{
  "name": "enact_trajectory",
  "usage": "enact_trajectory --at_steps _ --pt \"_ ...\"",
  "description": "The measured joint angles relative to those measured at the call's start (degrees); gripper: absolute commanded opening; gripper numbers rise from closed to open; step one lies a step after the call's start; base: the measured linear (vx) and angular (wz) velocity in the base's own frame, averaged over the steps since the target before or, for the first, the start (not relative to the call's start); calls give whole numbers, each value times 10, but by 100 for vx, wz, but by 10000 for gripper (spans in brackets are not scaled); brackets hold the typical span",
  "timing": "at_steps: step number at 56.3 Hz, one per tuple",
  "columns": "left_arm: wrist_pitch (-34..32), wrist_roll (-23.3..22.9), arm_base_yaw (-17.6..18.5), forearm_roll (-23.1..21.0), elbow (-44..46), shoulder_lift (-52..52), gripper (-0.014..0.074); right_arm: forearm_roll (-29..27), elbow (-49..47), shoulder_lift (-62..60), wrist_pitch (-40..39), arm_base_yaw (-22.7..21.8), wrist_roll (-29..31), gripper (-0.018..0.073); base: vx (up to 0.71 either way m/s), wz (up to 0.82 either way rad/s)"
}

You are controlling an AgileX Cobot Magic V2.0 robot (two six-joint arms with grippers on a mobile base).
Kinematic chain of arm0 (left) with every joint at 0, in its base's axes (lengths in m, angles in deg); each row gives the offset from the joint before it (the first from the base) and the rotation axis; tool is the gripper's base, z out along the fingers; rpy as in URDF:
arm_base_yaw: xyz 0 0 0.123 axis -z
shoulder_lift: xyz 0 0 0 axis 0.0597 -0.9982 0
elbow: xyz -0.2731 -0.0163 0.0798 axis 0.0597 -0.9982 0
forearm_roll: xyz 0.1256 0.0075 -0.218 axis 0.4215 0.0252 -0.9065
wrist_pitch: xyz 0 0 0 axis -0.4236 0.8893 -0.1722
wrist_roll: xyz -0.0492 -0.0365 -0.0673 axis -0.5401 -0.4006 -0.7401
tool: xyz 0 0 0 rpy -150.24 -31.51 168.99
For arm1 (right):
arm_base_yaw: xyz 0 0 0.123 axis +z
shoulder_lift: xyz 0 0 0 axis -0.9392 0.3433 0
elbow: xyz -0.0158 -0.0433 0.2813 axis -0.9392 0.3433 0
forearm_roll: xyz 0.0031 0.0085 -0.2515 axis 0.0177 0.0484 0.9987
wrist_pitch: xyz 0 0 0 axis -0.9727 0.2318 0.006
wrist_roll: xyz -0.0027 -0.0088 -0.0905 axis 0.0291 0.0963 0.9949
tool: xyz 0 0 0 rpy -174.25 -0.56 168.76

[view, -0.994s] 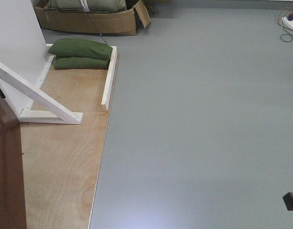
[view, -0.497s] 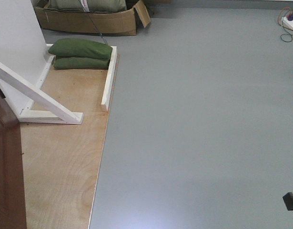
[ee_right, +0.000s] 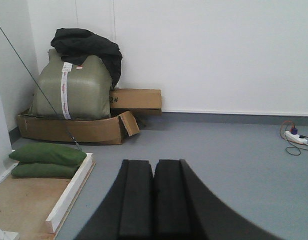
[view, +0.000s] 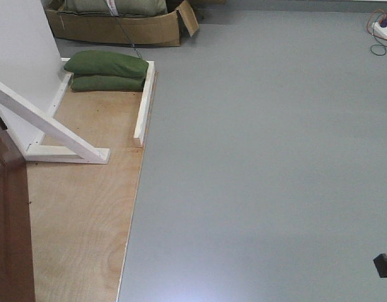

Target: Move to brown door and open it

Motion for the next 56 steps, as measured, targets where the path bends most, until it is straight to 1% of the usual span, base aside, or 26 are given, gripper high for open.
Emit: enact_trajectory --at_steps 3,10,56 --pt "0 10 0 -2 8 -8 -3 0 0 0 0 0 0 0 0 0" --pt "0 18 0 -6 12 -10 -3 0 0 0 0 0 0 0 0 0" --pt "-5 20 0 -9 12 -10 -3 0 0 0 0 0 0 0 0 0"
